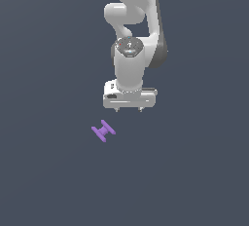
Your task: Pick up the object and move it to a goal position.
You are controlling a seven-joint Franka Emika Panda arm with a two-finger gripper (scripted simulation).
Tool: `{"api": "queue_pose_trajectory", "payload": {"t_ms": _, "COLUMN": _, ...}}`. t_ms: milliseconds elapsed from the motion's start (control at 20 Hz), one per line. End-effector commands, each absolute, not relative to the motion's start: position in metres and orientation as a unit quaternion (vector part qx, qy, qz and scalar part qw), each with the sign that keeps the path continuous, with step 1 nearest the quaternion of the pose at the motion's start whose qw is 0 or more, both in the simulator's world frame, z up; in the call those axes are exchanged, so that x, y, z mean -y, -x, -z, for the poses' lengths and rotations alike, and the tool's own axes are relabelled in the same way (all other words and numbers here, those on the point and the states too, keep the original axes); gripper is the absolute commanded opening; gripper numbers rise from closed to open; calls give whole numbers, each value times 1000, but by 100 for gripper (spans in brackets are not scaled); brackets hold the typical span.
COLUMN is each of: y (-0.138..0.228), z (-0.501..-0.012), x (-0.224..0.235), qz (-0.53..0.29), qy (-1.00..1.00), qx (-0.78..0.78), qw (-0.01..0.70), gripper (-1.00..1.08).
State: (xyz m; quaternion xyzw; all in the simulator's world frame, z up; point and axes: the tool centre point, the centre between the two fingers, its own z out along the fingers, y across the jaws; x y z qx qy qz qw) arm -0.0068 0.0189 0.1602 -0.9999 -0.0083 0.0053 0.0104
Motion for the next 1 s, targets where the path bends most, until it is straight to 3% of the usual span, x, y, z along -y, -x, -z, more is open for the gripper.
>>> {"api": "queue_pose_trajectory", "payload": {"t_ms": 0, "y": 7, "z": -160, "x": -19, "qz": -5, "qy": 1000, "qx": 8, "qw": 10, "gripper": 100}}
{"api": "queue_pose_trajectory", "payload": {"t_ms": 950, "y": -1, "z": -178, "x": -29, "qz": 5, "qy": 999, "qx": 29, "qw": 17, "gripper": 100}}
